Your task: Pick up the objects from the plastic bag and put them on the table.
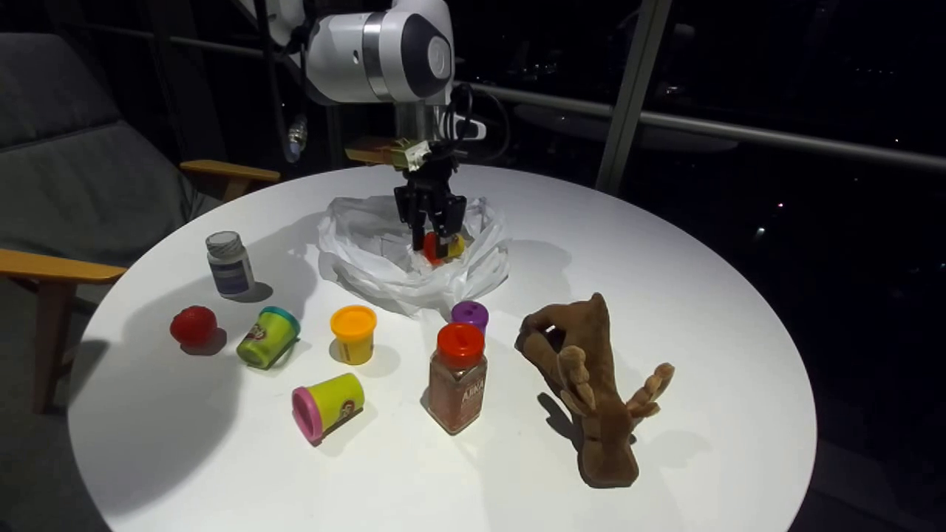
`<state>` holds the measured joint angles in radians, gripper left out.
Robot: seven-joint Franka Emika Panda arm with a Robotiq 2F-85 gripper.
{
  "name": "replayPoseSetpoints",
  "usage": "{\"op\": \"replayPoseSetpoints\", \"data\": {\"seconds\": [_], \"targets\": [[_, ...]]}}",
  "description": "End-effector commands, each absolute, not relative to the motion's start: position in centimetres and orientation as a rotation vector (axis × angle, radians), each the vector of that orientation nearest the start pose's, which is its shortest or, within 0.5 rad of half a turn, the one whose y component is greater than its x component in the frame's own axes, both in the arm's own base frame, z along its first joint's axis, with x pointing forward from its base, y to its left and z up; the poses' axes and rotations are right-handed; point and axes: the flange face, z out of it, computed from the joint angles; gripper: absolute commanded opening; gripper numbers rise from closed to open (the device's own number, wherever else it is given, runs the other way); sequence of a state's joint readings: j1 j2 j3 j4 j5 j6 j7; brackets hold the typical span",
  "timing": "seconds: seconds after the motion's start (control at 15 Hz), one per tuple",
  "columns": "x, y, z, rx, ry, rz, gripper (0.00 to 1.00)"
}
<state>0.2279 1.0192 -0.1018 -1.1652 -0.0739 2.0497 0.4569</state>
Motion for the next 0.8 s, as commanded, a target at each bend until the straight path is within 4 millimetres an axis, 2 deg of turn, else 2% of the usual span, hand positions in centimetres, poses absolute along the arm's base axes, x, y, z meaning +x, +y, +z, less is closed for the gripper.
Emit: {"op": "replayPoseSetpoints", "data": {"seconds": [0.0, 0.13, 0.2, 0.47, 0.67, 0.73], "targets": [[71.6, 10.4, 18.8, -3.305, 0.376, 0.171, 0.29], [70.7, 10.0, 19.9, -3.303, 0.379, 0.163, 0.29], [70.4, 9.9, 21.0, -3.292, 0.388, 0.142, 0.29], [68.1, 9.6, 27.4, -3.243, 0.382, 0.031, 0.29], [65.0, 9.9, 31.3, -3.188, 0.34, 0.05, 0.29], [63.6, 10.1, 32.0, -3.17, 0.302, 0.089, 0.29]]}}
